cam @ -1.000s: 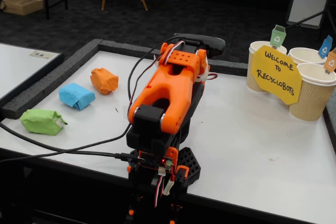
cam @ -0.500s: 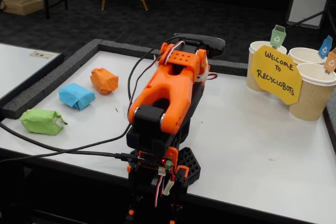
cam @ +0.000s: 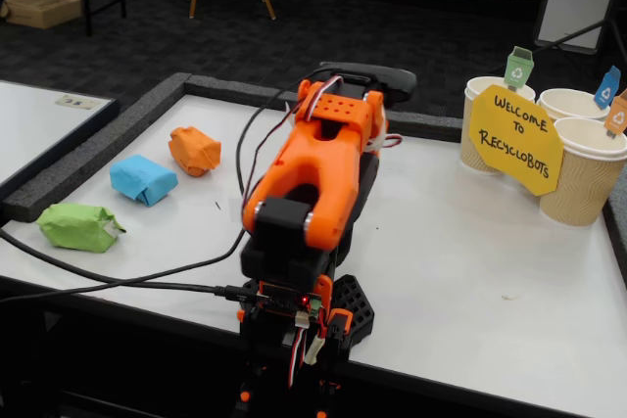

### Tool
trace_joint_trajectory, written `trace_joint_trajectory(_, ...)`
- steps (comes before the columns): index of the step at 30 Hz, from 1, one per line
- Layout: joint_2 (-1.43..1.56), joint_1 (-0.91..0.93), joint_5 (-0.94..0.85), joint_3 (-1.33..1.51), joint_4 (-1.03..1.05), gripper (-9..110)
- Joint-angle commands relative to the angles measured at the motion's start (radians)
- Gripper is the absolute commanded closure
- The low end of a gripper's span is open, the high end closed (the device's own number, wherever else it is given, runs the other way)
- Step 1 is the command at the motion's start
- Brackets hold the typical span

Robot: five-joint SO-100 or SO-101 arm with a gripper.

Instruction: Sort rubbish by color.

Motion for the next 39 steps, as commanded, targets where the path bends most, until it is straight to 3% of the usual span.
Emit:
trace_joint_trajectory(1,0.032,-0.048,0.009,-0.031,-0.012,101)
trace_joint_trajectory(39,0.032,-0.071,0.009,-0.026,-0.029,101)
